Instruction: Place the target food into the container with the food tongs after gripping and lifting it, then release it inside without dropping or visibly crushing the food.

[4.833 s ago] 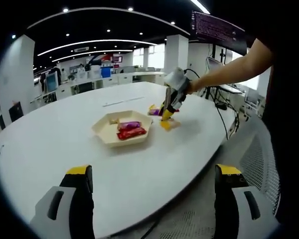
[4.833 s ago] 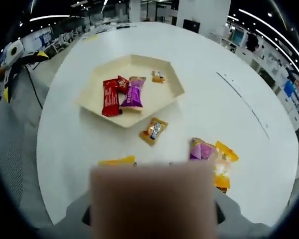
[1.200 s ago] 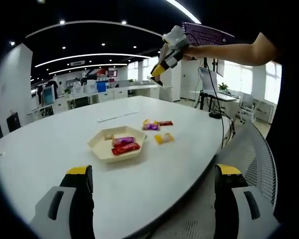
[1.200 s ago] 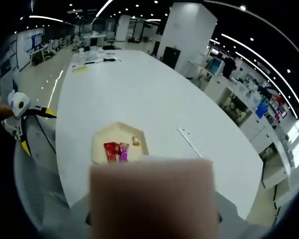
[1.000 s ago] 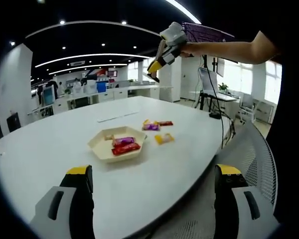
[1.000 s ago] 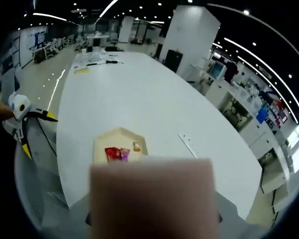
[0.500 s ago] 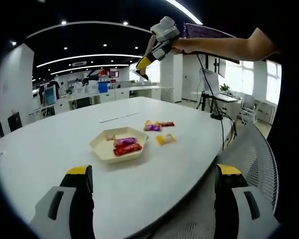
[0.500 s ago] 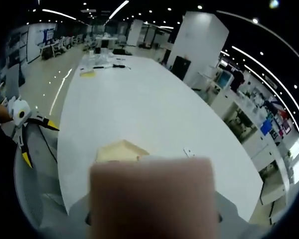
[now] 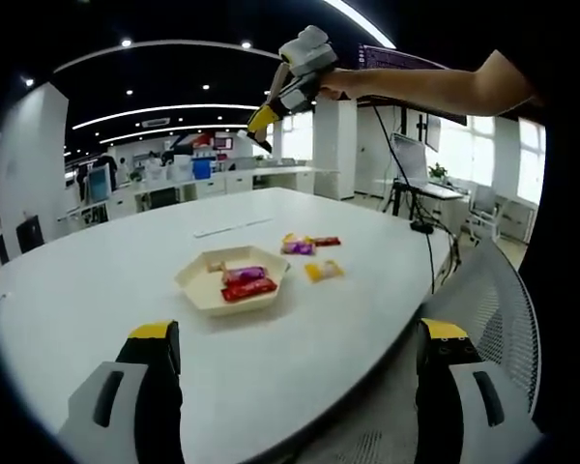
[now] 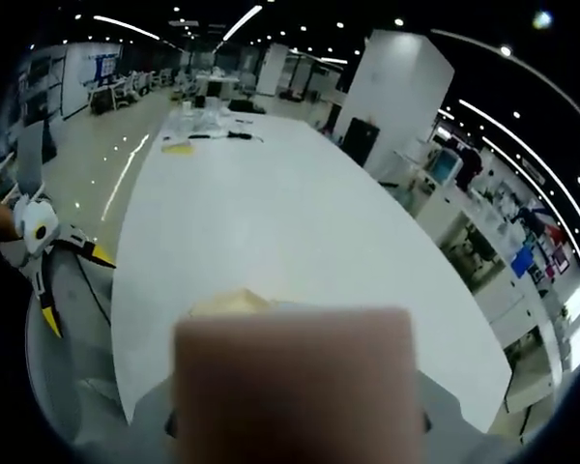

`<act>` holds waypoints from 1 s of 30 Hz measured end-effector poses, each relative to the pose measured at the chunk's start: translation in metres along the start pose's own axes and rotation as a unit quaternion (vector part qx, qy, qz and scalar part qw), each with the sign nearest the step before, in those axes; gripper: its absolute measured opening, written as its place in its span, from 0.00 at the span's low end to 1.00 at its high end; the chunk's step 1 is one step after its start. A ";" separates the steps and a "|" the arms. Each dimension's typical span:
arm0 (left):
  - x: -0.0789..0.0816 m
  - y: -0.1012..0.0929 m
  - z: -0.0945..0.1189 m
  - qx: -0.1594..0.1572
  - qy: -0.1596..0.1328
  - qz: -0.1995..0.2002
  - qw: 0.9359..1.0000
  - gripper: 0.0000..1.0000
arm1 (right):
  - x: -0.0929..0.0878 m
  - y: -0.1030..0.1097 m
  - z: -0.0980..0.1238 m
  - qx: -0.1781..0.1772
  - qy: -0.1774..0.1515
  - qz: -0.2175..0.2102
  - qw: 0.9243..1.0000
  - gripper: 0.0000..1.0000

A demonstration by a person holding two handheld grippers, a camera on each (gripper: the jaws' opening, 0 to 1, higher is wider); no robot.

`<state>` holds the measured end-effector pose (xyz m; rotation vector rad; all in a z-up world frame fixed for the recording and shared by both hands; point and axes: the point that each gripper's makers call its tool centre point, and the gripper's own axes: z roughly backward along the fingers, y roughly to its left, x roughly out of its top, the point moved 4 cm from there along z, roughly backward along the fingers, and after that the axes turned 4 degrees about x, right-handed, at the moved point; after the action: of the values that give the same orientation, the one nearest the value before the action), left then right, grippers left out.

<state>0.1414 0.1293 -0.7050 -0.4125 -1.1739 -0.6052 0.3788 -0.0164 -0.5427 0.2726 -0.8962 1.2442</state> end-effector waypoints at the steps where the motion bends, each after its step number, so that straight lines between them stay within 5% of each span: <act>1: 0.000 0.000 0.000 0.000 0.000 0.000 1.000 0.99 | 0.002 0.001 -0.003 0.003 0.000 0.002 1.000 0.19; 30: 0.000 0.003 -0.001 0.008 -0.001 0.009 1.000 0.99 | 0.024 0.007 -0.037 0.038 -0.006 0.021 0.999 0.20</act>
<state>0.1437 0.1312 -0.7054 -0.4102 -1.1755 -0.5807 0.3899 0.0261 -0.5515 0.3238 -0.8699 1.3177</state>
